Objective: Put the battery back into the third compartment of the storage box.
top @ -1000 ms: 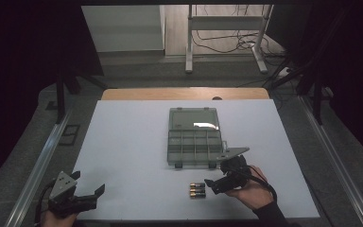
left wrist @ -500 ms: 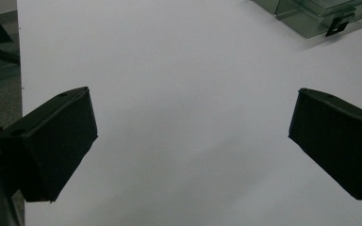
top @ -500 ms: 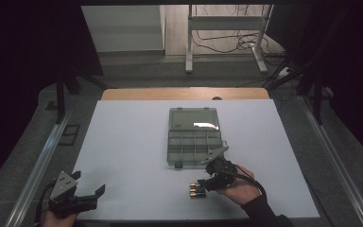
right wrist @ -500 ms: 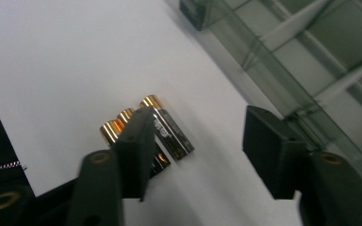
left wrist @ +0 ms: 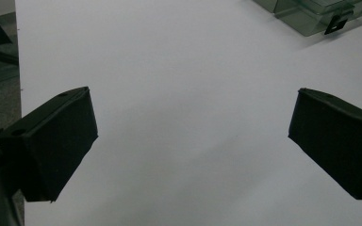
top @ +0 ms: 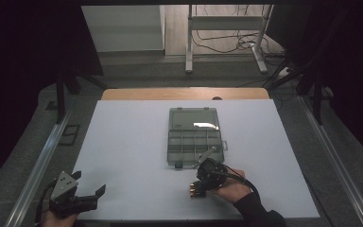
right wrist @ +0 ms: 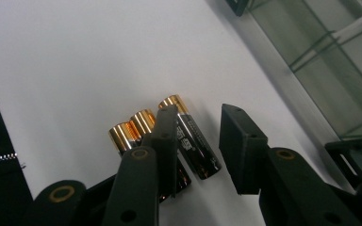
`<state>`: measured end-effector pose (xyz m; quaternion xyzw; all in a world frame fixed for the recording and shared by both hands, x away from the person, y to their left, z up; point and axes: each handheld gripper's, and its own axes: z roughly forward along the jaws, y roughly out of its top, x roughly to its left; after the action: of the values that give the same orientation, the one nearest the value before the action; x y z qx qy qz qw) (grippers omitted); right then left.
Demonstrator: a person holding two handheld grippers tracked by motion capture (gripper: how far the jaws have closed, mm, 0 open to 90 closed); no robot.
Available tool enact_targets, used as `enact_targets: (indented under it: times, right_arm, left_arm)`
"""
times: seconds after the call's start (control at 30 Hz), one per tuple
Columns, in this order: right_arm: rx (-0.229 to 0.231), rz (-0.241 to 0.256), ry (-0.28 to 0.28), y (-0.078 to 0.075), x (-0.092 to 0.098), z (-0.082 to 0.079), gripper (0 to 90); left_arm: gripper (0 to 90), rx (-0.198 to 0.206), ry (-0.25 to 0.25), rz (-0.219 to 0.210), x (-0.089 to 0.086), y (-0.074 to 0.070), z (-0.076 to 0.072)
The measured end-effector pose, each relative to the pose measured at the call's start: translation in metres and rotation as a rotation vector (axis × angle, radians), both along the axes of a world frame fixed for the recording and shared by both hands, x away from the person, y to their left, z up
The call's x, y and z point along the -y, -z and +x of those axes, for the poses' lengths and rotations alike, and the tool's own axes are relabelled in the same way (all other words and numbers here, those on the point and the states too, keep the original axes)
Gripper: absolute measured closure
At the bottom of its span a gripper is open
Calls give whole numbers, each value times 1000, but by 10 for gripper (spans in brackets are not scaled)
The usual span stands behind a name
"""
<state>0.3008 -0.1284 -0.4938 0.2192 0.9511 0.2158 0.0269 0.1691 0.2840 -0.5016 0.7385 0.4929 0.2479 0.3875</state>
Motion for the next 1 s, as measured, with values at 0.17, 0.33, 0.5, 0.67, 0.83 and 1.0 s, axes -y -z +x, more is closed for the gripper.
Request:
enact_targets:
  times: [0.17,0.33,0.5,0.67,0.83,1.0]
  right_arm:
    - [3,-22,-24,6,-3,4,722]
    - [24,-53,-38,9,-4,6,770]
    - [41,-13,-34,3,0,4,770]
    - [49,23,-14,-5,5,3,770]
    - [55,49,14,-11,9,5,771]
    - [66,71,21,-18,12,5,771]
  left_arm:
    - [21,1,2,1,0,0,0]
    - [21,1,4,4,1,0,0]
    - [21,0,6,7,1,0,0]
    - [21,-2,7,9,1,0,0]
    - [20,-7,8,14,2,0,1]
    - [20,-10,6,13,1,0,1]
